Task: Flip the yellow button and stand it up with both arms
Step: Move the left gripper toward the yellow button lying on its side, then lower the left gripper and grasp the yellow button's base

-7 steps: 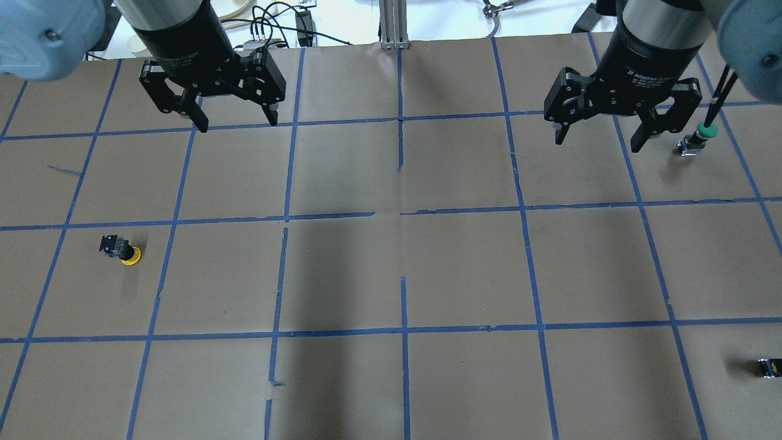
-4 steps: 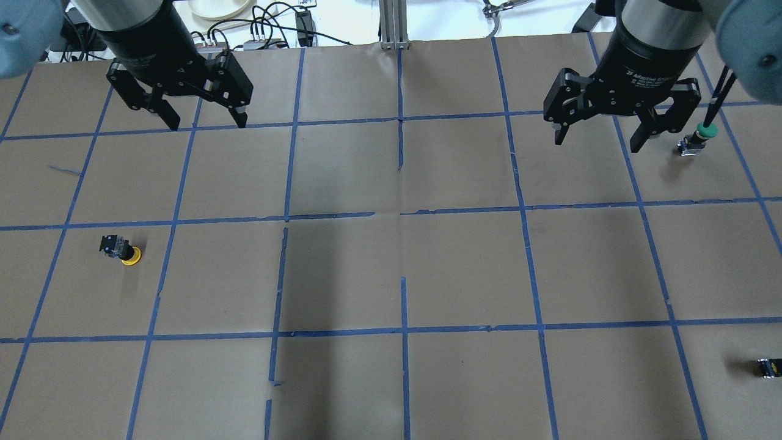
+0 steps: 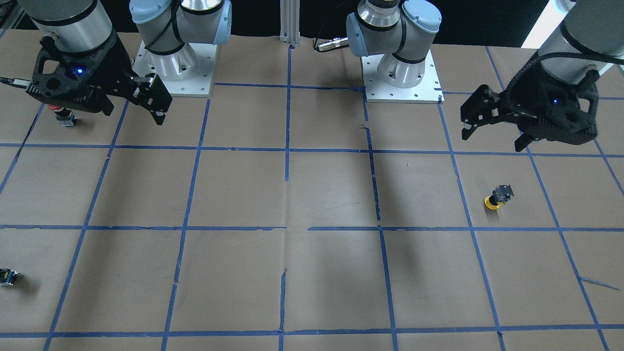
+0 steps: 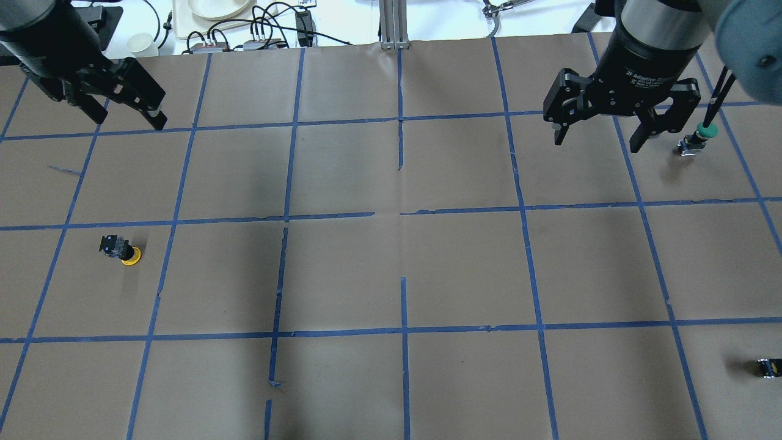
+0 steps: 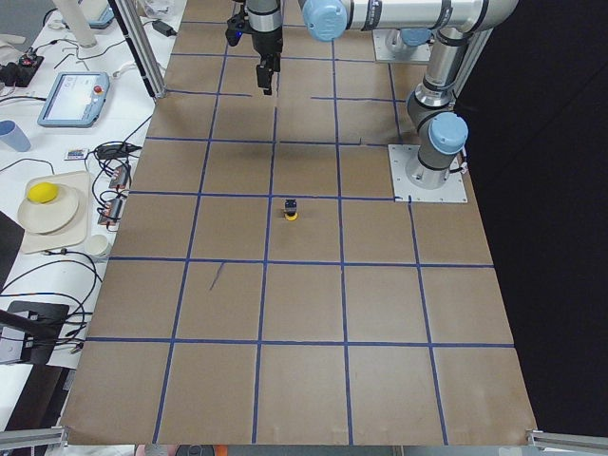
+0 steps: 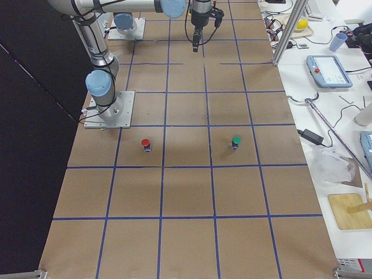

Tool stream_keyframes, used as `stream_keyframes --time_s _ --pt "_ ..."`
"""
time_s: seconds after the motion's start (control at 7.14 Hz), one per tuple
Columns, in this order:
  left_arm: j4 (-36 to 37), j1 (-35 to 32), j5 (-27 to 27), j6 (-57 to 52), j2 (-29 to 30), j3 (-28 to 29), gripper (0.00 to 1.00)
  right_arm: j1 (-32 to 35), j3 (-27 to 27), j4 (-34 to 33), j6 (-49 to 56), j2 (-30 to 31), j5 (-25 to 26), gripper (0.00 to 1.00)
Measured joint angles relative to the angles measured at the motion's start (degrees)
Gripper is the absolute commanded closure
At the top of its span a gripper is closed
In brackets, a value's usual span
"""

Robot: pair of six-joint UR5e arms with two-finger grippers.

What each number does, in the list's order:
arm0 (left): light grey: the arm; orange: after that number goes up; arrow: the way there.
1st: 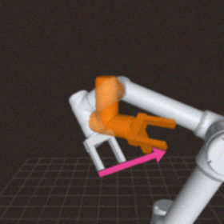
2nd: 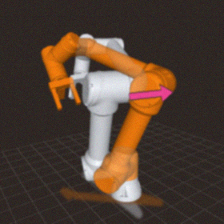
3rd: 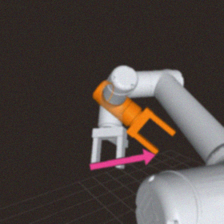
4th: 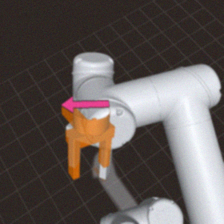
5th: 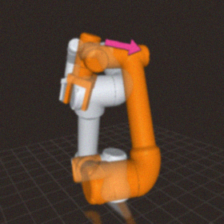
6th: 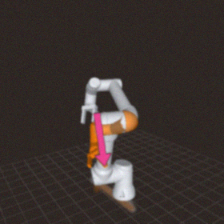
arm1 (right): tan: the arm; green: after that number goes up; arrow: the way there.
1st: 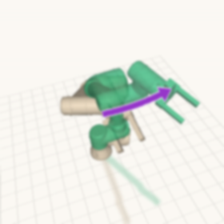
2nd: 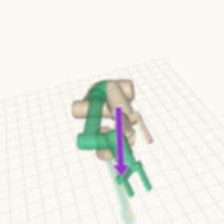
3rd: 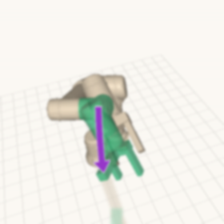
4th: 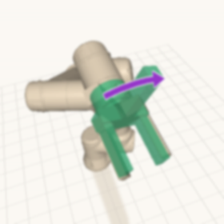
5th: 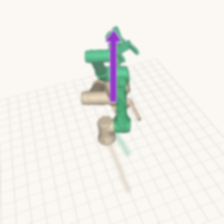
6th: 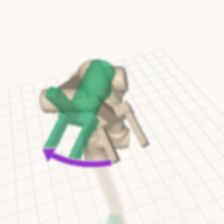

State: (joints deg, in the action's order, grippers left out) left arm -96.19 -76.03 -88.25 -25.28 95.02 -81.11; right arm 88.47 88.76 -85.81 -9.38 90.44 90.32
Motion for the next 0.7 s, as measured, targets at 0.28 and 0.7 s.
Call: stream_keyframes --time_s 0.28,0.7 --pt "0.46 5.15 0.17 -7.27 1.23 -0.24 0.01 0.01 0.19 0.25 -0.08 0.05 0.1 0.0" --pt "0.53 9.15 0.0 -7.0 3.47 -1.66 0.02 -0.11 0.57 -1.3 0.09 -0.15 -0.22 0.0"
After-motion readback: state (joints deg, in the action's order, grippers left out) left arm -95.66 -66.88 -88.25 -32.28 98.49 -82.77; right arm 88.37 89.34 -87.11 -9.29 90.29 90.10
